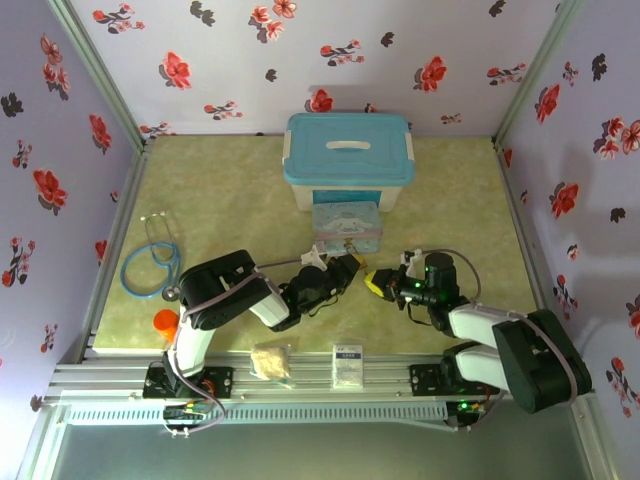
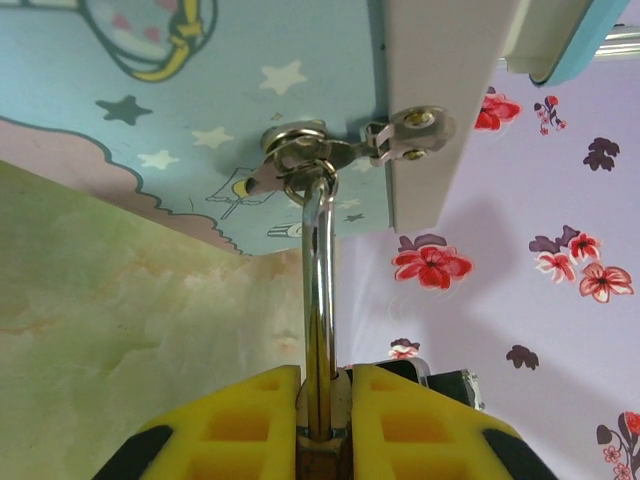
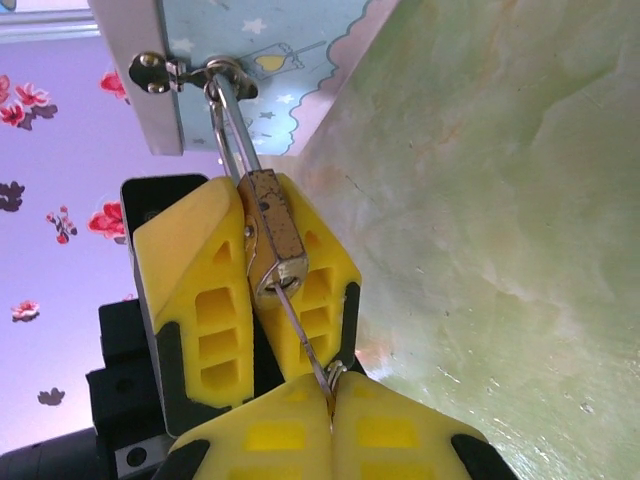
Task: Unlock a padlock with a key
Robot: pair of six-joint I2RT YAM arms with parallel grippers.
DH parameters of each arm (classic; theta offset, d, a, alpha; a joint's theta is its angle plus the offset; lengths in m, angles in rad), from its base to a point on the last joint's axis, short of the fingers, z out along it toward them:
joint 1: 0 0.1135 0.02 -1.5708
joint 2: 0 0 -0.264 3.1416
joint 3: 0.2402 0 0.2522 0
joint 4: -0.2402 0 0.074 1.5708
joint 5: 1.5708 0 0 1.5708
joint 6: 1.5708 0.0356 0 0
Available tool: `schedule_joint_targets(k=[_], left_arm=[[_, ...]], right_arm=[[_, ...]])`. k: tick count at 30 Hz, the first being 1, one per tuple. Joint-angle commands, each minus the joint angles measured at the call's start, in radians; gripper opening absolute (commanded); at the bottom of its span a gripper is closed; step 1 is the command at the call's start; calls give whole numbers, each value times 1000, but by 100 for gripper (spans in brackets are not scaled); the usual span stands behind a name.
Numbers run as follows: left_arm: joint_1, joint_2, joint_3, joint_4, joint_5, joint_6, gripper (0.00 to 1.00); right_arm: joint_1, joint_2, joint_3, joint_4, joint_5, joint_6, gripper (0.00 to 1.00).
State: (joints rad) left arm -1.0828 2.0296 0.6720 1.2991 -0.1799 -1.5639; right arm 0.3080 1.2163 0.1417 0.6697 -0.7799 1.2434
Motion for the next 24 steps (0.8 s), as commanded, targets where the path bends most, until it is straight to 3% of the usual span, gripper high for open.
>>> schedule_joint_targets(k=[1, 17, 24], left_arm=[[-44, -22, 2, 20, 105, 38, 0], [-40, -9, -7, 20, 108, 65, 0], [-30, 10, -50, 17, 82, 37, 0]], right_arm=[[-24, 39, 31, 226, 43, 73, 0], [-18, 184, 39, 464, -7, 177, 0], [-16, 141, 17, 308, 4, 73, 0]])
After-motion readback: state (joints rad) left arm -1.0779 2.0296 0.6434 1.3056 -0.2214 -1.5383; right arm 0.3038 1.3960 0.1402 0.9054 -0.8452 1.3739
